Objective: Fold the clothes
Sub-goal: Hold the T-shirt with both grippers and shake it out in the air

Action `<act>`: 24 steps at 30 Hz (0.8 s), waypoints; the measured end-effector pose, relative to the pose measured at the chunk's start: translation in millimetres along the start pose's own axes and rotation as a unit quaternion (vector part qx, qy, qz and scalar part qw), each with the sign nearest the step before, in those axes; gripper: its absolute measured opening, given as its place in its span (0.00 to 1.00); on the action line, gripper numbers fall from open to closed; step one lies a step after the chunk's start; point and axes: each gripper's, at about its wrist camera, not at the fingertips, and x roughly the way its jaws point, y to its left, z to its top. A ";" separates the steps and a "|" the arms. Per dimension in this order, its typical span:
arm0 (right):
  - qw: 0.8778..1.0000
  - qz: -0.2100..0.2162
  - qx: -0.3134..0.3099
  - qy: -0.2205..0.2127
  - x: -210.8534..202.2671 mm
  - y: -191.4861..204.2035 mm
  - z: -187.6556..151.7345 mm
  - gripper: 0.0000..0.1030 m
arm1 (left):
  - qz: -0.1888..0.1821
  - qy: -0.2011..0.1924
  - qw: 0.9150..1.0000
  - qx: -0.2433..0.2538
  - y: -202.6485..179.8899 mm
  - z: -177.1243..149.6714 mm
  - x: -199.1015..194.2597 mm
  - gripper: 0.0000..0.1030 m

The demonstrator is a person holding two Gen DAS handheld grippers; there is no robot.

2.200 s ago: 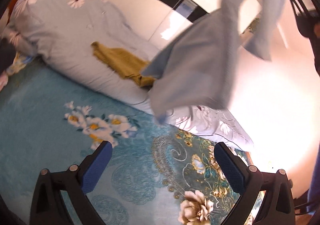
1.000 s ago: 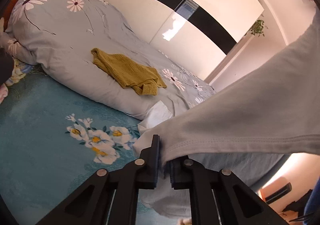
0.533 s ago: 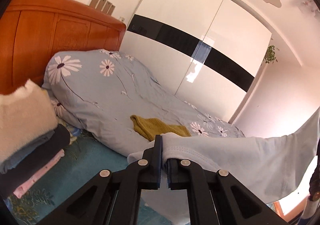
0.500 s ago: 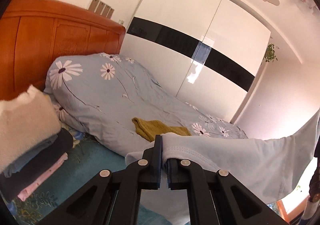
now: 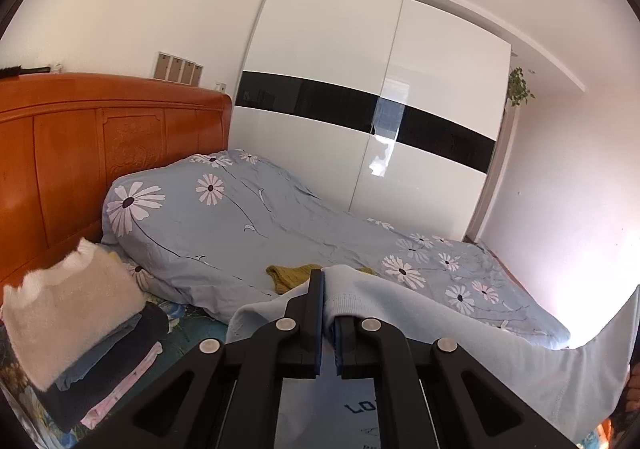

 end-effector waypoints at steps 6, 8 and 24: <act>0.983 -0.182 0.027 0.006 -12.7 -82.1 -5.1 0.03 | 0.000 0.118 0.993 -0.007 -17.0 -55.8 92.1 0.04; 0.974 -0.221 0.049 0.004 -19.9 -113.0 -8.0 0.03 | -0.001 0.159 0.987 -0.010 -23.2 -83.2 123.5 0.04; 0.867 -0.478 0.132 -0.050 -89.0 -278.8 -1.5 0.03 | -0.061 0.354 0.933 0.005 -104.6 -194.0 303.4 0.07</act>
